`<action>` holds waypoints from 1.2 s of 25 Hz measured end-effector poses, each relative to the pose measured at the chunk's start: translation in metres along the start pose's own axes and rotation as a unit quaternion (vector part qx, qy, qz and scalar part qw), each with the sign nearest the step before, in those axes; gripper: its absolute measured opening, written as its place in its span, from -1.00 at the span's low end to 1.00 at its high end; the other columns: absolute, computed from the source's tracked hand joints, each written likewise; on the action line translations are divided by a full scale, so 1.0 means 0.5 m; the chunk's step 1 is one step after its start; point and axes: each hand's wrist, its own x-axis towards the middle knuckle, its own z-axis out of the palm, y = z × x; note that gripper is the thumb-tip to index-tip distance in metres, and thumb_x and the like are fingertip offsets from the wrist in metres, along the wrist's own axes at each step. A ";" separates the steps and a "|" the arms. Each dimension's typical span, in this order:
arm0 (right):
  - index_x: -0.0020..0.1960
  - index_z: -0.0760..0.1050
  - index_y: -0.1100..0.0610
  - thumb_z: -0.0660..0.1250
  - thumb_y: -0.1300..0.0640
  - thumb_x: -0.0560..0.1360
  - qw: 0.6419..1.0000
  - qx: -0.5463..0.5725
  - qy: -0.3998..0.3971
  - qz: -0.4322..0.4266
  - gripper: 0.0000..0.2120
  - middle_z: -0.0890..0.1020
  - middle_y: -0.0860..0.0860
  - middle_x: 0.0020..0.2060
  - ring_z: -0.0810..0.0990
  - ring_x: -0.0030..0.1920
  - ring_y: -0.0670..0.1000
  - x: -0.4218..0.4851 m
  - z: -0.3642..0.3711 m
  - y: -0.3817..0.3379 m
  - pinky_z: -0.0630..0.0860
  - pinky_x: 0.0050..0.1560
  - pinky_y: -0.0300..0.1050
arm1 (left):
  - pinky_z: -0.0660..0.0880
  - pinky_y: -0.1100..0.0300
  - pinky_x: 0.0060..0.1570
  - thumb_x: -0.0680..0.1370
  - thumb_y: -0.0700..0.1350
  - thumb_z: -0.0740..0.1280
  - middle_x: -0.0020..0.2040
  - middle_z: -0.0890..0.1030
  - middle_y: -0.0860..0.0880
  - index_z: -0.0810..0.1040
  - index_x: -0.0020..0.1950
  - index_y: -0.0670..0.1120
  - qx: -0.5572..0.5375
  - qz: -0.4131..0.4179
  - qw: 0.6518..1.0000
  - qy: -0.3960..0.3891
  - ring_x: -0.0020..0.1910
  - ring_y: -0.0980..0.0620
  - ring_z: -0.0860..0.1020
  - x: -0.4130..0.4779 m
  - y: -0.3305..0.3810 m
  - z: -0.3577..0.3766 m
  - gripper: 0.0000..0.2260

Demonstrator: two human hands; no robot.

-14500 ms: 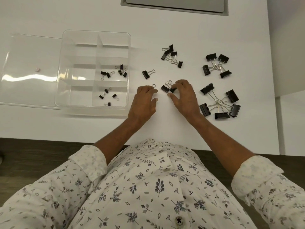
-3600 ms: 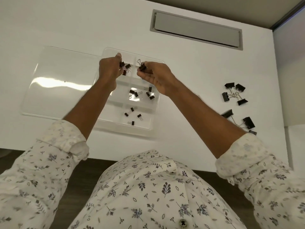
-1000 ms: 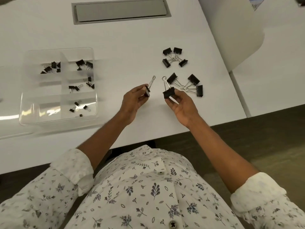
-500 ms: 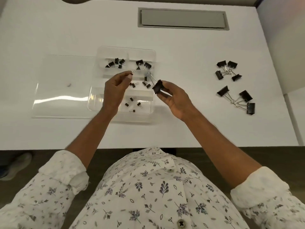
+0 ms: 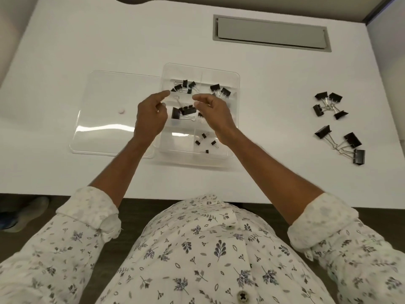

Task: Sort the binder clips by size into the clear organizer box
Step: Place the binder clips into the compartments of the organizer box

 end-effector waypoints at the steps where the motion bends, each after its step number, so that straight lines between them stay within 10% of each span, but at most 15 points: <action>1: 0.24 0.61 0.05 0.32 0.21 0.59 0.999 -0.027 -0.003 -0.017 -0.74 0.63 -0.19 0.06 0.57 0.11 -0.12 -0.001 0.003 0.002 0.49 0.33 -0.05 | 0.40 0.49 0.24 0.58 -0.30 0.23 0.27 0.65 -0.03 0.61 0.34 -0.11 -0.006 0.005 1.000 0.000 0.21 0.11 0.60 -0.003 0.003 0.001 -0.63; 5: 0.25 0.59 0.05 0.21 0.34 0.53 0.996 -0.075 0.010 -0.051 -0.61 0.63 -0.20 0.20 0.51 0.28 -0.25 -0.016 -0.010 0.025 0.46 0.37 -0.19 | 0.52 0.27 0.21 0.61 -0.22 0.27 0.27 0.66 -0.03 0.61 0.34 -0.11 -0.017 0.044 0.999 -0.027 0.07 0.12 0.60 -0.013 0.004 0.022 -0.68; 9: 0.23 0.61 0.06 0.23 0.32 0.56 0.991 -0.084 0.072 -0.069 -0.66 0.67 -0.14 0.20 0.58 0.23 -0.22 -0.048 -0.067 0.057 0.46 0.14 -0.37 | 0.47 0.45 0.18 0.63 -0.20 0.31 0.29 0.64 -0.03 0.60 0.35 -0.10 -0.006 0.070 0.995 -0.076 0.19 0.12 0.59 -0.034 0.027 0.073 -0.71; 12: 0.23 0.60 0.10 0.26 0.29 0.59 0.979 -0.122 0.119 -0.111 -0.72 0.68 -0.09 0.19 0.60 0.11 -0.25 -0.083 -0.138 0.089 0.50 0.14 -0.31 | 0.50 0.30 0.27 0.64 -0.18 0.33 0.30 0.63 -0.04 0.59 0.36 -0.12 -0.018 0.101 0.988 -0.118 0.25 0.13 0.57 -0.047 0.066 0.126 -0.71; 16: 0.31 0.53 0.17 0.29 0.23 0.63 0.933 -0.266 0.157 -0.186 -0.73 0.65 -0.06 0.23 0.47 0.43 -0.02 -0.125 -0.245 0.150 0.41 0.42 -0.11 | 0.46 0.25 0.30 0.65 -0.10 0.33 0.32 0.62 0.01 0.57 0.37 -0.08 -0.011 0.138 0.976 -0.169 0.25 0.10 0.57 -0.065 0.129 0.210 -0.71; 30: 0.45 0.43 0.17 0.31 0.25 0.61 0.894 -0.371 0.248 -0.043 -0.59 0.45 0.11 0.46 0.38 0.48 0.14 -0.279 -0.793 0.340 0.31 0.52 0.04 | 0.30 0.11 0.49 0.65 -0.09 0.30 0.50 0.46 -0.04 0.45 0.50 -0.09 0.111 0.258 0.898 -0.338 0.51 -0.03 0.36 -0.185 0.372 0.617 -0.60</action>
